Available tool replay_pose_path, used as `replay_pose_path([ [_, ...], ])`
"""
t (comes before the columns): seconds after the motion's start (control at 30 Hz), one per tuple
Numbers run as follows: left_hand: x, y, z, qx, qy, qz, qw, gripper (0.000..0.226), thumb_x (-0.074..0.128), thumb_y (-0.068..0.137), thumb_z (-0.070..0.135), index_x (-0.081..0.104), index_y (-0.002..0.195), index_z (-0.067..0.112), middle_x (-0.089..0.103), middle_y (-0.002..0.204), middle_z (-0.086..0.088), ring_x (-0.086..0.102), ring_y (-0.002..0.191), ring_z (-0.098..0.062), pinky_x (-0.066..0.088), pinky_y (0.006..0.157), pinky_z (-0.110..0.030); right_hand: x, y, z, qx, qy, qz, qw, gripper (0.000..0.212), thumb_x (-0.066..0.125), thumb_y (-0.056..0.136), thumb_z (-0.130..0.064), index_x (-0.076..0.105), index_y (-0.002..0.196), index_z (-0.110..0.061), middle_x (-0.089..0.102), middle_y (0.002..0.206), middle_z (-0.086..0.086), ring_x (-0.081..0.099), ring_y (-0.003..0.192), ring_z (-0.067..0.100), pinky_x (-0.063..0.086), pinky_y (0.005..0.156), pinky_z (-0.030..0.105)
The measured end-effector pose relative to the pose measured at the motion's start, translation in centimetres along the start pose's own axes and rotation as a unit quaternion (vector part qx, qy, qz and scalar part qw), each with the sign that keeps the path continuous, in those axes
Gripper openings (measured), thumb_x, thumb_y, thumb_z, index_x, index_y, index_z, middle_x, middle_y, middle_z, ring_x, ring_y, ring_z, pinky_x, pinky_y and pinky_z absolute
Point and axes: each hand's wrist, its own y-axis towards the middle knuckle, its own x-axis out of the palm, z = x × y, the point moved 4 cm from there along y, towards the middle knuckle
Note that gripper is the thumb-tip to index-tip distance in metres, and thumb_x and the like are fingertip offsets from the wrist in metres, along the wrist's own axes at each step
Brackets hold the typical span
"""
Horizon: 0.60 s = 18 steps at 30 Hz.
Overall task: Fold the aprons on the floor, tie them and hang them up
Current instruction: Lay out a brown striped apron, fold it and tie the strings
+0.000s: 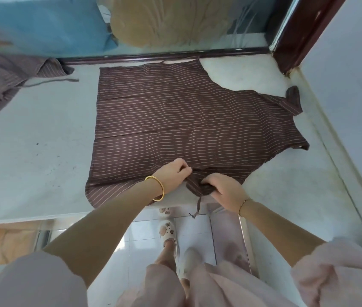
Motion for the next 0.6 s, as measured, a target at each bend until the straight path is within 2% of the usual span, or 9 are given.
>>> replay_pose_path([
  [0.07, -0.5, -0.2, 0.2, 0.009, 0.002, -0.025, 1.0, 0.041, 0.057, 0.084, 0.051, 0.046, 0.112, 0.024, 0.059, 0.1, 0.004, 0.058, 0.088, -0.017, 0.049, 0.076, -0.034, -1.6, 0.7, -0.2, 0.035, 0.017, 0.006, 0.999, 0.022, 0.052, 0.091, -0.012, 0.064, 0.109, -0.015, 0.06, 0.108, 0.001, 0.06, 0.094, 0.02, 0.049, 0.082, 0.034],
  [0.1, -0.9, -0.3, 0.3, 0.023, 0.063, -0.019, 0.998, 0.051, 0.065, 0.076, 0.052, 0.042, 0.113, 0.025, 0.058, 0.099, 0.006, 0.058, 0.085, -0.016, 0.051, 0.073, -0.033, -2.4, 1.0, -0.1, 0.058, 0.022, 0.021, 0.998, 0.022, 0.05, 0.092, -0.01, 0.063, 0.108, -0.014, 0.057, 0.107, 0.002, 0.058, 0.092, 0.02, 0.049, 0.081, 0.034],
  [0.17, -1.6, -0.6, 0.1, 0.031, 0.232, 0.031, 0.972, 0.057, 0.069, 0.073, 0.037, 0.036, 0.117, 0.023, 0.056, 0.104, 0.002, 0.056, 0.083, -0.02, 0.049, 0.066, -0.033, -3.9, 1.8, 0.0, 0.098, 0.028, 0.057, 0.993, 0.024, 0.046, 0.093, -0.007, 0.062, 0.112, -0.011, 0.056, 0.109, 0.003, 0.057, 0.093, 0.019, 0.048, 0.081, 0.031],
  [0.27, -2.7, -0.9, 0.8, -0.002, 0.31, 0.138, 0.941, 0.047, 0.058, 0.081, 0.015, 0.033, 0.12, 0.015, 0.055, 0.106, -0.007, 0.056, 0.084, -0.025, 0.04, 0.061, -0.032, -4.8, 3.5, -0.3, 0.135, 0.028, 0.074, 0.988, 0.026, 0.042, 0.096, -0.008, 0.059, 0.116, -0.01, 0.058, 0.11, 0.005, 0.059, 0.093, 0.021, 0.05, 0.083, 0.031],
  [0.37, -4.4, -1.0, 1.4, -0.025, 0.352, 0.209, 0.912, 0.042, 0.054, 0.084, 0.012, 0.036, 0.122, 0.013, 0.053, 0.11, -0.008, 0.055, 0.097, -0.027, 0.042, 0.073, -0.034, -6.2, 4.6, -1.0, 0.188, -0.019, 0.139, 0.972, 0.023, 0.039, 0.097, -0.011, 0.059, 0.109, -0.009, 0.062, 0.101, 0.009, 0.06, 0.082, 0.023, 0.053, 0.074, 0.036],
  [0.5, -7.8, -1.9, 0.3, -0.073, 0.413, 0.218, 0.881, 0.028, 0.06, 0.087, 0.015, 0.05, 0.114, 0.016, 0.055, 0.111, -0.007, 0.051, 0.106, -0.026, 0.045, 0.089, -0.038, -8.0, 5.0, -1.5, 0.192, -0.062, 0.176, 0.964, 0.013, 0.054, 0.088, -0.026, 0.053, 0.094, -0.014, 0.059, 0.081, 0.001, 0.056, 0.069, 0.018, 0.046, 0.056, 0.028],
  [0.6, -10.2, -2.9, -1.6, -0.12, 0.417, 0.212, 0.876, 0.019, 0.054, 0.093, 0.017, 0.058, 0.111, 0.017, 0.061, 0.101, -0.006, 0.057, 0.093, -0.022, 0.049, 0.082, -0.034, -8.8, 5.1, -1.5, 0.183, -0.08, 0.171, 0.965, 0.03, 0.063, 0.082, -0.04, 0.046, 0.091, -0.018, 0.057, 0.077, -0.003, 0.055, 0.066, 0.017, 0.042, 0.053, 0.025],
])
